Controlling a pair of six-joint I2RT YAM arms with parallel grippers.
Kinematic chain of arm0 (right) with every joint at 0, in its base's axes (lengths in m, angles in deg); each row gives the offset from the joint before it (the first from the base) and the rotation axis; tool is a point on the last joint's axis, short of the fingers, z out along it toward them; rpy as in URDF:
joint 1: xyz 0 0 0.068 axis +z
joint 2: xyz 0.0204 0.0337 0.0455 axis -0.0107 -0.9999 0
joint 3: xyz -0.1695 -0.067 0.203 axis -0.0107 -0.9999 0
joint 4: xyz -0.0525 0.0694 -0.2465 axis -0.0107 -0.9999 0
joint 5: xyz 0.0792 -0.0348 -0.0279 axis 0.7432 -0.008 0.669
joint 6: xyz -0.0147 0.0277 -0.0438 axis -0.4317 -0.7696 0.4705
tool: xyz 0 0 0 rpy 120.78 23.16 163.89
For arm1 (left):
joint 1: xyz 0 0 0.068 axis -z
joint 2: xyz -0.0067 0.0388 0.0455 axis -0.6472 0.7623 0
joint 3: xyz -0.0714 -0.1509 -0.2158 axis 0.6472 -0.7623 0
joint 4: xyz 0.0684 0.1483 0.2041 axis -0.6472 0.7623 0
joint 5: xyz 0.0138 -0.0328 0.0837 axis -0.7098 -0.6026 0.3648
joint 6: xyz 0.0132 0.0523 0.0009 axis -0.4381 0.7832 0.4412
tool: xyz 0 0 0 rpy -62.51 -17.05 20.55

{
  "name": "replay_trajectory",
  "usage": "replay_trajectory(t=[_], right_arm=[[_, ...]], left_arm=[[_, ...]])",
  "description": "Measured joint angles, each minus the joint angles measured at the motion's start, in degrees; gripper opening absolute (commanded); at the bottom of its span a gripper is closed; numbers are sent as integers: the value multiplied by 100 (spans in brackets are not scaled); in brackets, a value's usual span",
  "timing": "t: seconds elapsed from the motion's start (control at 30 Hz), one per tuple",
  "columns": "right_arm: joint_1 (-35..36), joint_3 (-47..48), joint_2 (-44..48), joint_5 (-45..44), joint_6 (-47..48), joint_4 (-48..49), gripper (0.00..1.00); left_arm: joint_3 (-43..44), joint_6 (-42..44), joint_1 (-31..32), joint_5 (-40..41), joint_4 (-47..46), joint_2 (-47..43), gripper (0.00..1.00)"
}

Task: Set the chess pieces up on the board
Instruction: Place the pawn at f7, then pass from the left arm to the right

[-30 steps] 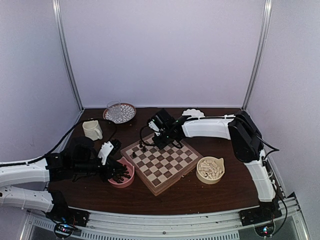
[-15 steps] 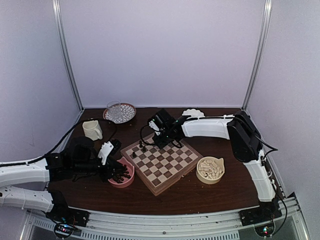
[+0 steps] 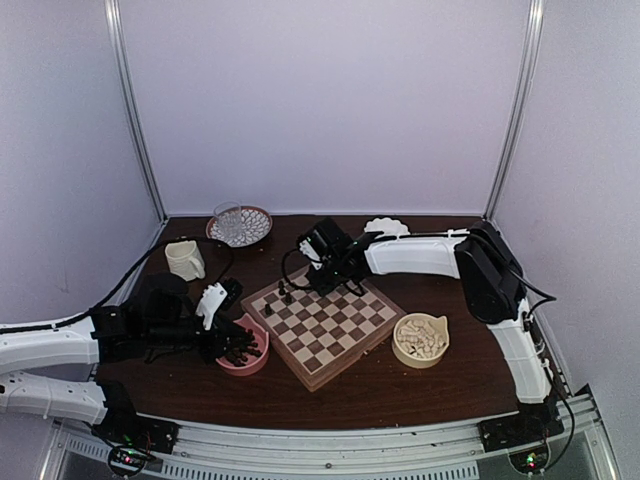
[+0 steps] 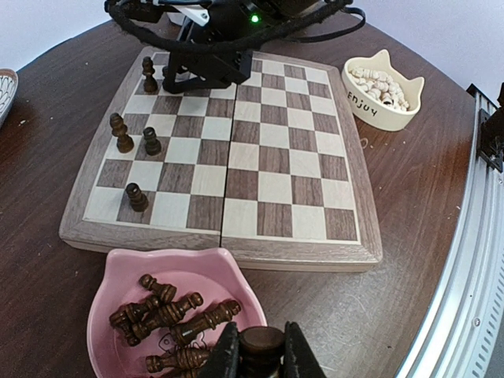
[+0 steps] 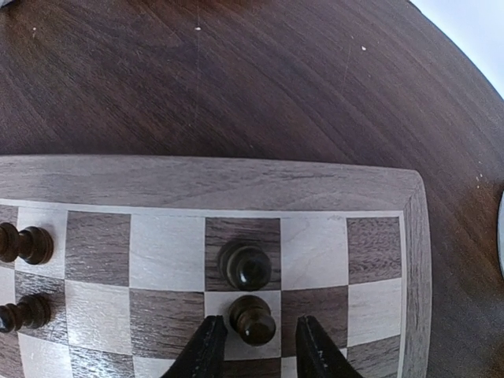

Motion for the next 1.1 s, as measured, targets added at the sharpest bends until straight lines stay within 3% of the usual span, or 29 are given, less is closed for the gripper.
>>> replay_trajectory(t=[0.23, 0.43, 0.57, 0.8, 1.1], right_arm=[[4, -815, 501, 118, -7, 417, 36], [125, -2070, 1742, 608, -308, 855, 41], [442, -2957, 2765, 938, -518, 1434, 47], [774, -4666, 3963, 1191, -691, 2712, 54], [732, -6061, 4052, 1397, -977, 4695, 55]], left_arm=[[0, -39, 0, -2, -2, 0, 12], [0, -367, 0, -44, -210, 282, 11], [133, -870, 0, -291, -518, 820, 11], [1237, -1873, 0, -715, -1545, 2188, 10], [1491, -2184, 28, -538, -2953, 3359, 8]])
